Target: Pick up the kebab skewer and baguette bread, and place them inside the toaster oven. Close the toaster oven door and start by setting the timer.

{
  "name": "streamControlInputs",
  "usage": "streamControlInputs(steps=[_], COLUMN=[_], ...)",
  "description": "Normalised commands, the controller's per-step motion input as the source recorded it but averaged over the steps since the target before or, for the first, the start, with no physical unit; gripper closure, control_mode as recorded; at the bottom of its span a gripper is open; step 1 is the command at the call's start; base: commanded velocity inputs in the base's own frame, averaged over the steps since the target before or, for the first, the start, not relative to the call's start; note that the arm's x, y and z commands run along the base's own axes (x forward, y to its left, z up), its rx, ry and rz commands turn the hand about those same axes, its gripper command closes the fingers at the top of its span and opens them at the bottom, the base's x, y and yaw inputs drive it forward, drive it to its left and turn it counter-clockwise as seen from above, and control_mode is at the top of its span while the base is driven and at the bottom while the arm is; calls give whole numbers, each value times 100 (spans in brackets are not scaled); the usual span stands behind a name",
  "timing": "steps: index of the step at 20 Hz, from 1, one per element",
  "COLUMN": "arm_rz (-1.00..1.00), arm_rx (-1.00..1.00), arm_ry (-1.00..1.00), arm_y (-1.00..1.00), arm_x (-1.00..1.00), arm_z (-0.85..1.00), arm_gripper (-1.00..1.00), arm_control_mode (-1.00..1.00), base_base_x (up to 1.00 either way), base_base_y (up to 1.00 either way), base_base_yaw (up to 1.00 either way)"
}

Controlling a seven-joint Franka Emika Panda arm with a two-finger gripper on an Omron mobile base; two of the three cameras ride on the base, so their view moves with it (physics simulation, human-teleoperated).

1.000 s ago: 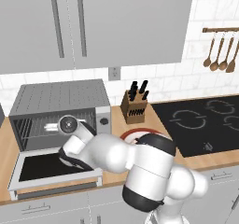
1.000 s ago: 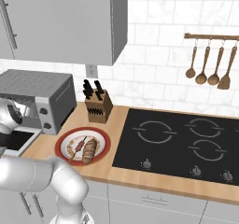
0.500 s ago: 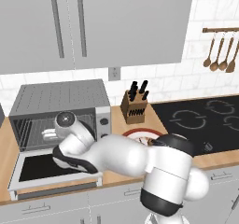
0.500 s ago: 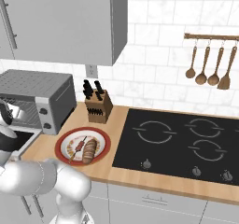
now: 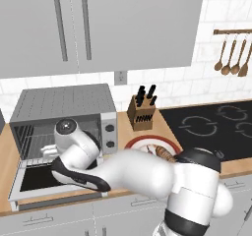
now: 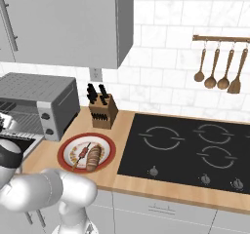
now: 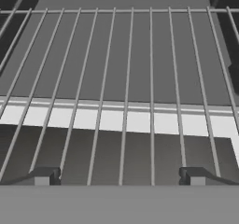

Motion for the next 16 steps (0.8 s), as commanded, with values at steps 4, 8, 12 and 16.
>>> streamControlInputs(steps=[4,8,12,16], arm_rz=[0,0,0,0], arm_rx=[0,0,0,0], arm_ry=[12,11,9,2], arm_y=[0,0,0,0], arm_x=[-32,-25,-61,-55], arm_z=[-23,-21,-34,-12], arm_gripper=[-100,-100,-100,-100], arm_control_mode=[-100,-100,-100,-100], base_base_x=[0,0,0,0], base_base_y=[0,0,0,0], base_base_yaw=[0,0,0,0])
